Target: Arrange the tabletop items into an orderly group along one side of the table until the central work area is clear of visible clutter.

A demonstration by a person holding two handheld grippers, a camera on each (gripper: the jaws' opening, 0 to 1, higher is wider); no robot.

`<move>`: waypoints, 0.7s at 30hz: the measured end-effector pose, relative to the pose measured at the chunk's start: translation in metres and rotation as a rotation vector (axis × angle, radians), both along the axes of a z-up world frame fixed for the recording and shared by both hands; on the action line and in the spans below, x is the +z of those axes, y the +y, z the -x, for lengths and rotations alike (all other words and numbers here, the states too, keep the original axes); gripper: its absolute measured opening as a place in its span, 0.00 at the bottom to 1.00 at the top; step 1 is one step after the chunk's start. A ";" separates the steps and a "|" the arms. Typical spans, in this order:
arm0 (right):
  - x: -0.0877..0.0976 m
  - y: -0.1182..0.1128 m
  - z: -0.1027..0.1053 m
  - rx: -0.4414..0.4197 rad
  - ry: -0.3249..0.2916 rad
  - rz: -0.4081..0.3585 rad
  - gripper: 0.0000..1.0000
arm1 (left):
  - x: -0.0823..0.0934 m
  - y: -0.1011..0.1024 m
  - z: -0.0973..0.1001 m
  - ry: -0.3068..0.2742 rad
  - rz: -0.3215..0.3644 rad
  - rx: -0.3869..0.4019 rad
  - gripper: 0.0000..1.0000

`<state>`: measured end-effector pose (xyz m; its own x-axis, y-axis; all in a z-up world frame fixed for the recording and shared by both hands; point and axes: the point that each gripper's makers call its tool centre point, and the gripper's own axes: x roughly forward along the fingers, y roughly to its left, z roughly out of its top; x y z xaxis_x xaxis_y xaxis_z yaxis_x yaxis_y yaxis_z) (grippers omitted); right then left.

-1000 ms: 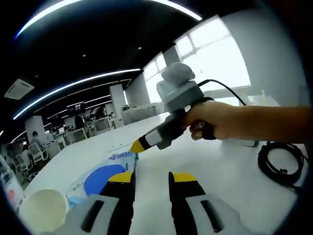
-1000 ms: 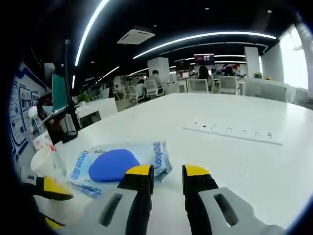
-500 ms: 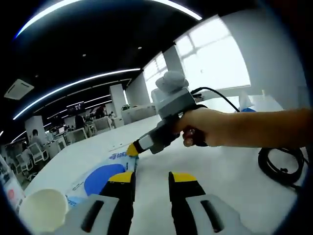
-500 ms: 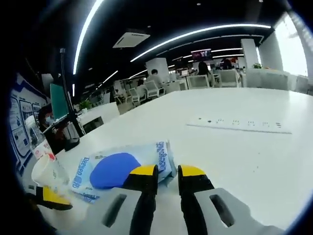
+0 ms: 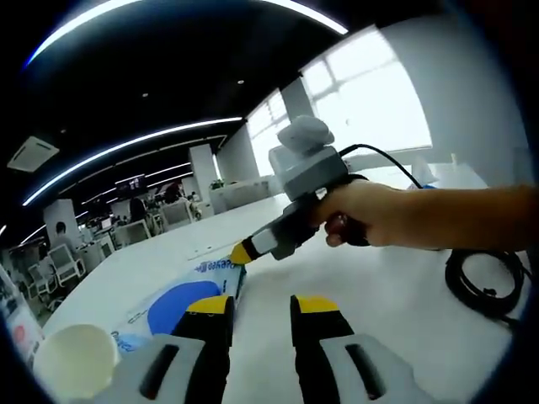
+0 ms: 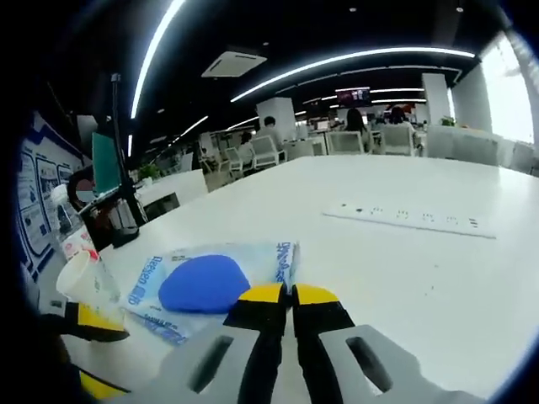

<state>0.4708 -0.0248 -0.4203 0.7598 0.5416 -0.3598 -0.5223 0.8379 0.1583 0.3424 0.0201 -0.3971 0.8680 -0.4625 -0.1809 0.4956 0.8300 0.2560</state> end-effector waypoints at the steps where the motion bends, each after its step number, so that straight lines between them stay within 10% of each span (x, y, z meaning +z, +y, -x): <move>1: 0.002 -0.002 0.001 0.000 -0.011 0.013 0.01 | 0.000 0.000 0.000 -0.001 -0.001 0.001 0.26; 21: 0.057 -0.052 0.028 -0.033 -0.145 0.108 0.01 | -0.003 -0.003 0.000 -0.029 -0.093 0.007 0.26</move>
<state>0.4427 -0.0766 -0.3634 0.8248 0.4796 -0.2995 -0.5051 0.8630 -0.0088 0.3425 0.0168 -0.4005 0.8767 -0.4387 -0.1974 0.4810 0.8054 0.3463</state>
